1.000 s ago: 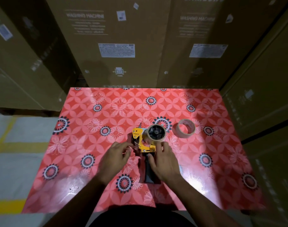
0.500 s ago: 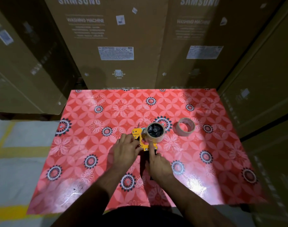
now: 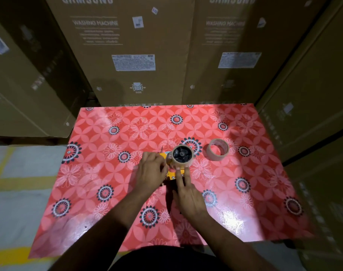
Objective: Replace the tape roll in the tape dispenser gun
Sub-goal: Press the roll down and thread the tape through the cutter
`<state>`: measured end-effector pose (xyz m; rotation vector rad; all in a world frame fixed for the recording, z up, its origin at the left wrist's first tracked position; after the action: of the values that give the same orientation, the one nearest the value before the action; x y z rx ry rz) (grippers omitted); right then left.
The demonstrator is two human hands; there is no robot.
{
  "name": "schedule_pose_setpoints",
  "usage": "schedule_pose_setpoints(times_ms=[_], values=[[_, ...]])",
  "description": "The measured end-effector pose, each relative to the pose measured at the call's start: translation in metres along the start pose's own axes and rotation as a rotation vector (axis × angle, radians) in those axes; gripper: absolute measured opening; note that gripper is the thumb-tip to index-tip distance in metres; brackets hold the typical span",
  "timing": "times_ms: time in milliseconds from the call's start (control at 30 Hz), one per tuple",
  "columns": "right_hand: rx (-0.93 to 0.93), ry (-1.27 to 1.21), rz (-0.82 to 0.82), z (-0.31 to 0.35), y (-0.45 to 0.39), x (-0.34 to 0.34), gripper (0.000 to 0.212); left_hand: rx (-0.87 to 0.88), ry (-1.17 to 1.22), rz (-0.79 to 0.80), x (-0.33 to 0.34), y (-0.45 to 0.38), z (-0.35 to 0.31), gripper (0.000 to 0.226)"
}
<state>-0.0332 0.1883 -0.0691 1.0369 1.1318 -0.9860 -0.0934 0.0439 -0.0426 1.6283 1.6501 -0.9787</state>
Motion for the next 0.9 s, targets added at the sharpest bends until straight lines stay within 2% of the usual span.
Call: schedule_pose_setpoints(times_ms=[100,200,267,400,500,667,800,867,900], values=[[-0.04,-0.009,-0.004,0.001,0.003,0.002,0.071,-0.035,-0.092,0.166,0.021,-0.018,0.008,0.02],[-0.033,0.007,0.009,0.0,0.006,0.006,0.084,-0.056,-0.095,0.233,0.03,-0.026,0.007,0.037],[-0.024,0.03,0.03,-0.001,0.007,0.009,0.087,-0.01,-0.128,0.224,0.03,-0.027,0.003,0.039],[-0.026,0.073,0.035,-0.001,0.004,0.009,0.086,0.036,-0.149,0.148,0.024,-0.021,0.002,0.022],[-0.028,0.091,0.031,0.0,0.004,0.011,0.087,0.048,-0.1,0.083,0.021,-0.017,0.001,0.032],[-0.063,0.106,-0.012,0.001,0.003,0.007,0.089,0.083,-0.034,0.112,0.025,-0.015,0.001,0.04],[-0.094,0.137,-0.079,0.004,0.002,0.0,0.089,0.053,-0.042,0.178,0.031,-0.017,0.0,0.026],[-0.104,0.147,-0.09,0.005,0.002,-0.001,0.088,0.047,-0.029,0.168,0.032,-0.017,0.003,0.014],[-0.104,0.153,-0.091,0.005,0.001,0.0,0.086,0.045,-0.027,0.152,0.033,-0.017,0.005,0.015]])
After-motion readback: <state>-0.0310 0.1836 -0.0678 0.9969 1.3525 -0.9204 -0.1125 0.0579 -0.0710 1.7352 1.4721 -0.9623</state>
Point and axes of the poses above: each hand's wrist, its own y-axis away from the middle knuckle, its own x-axis out of the palm, z = x × y, the point moved 6 cm from there along -y, towards the middle knuckle, and after that the axes turned 7 degrees about y, right-handed, at the moved point
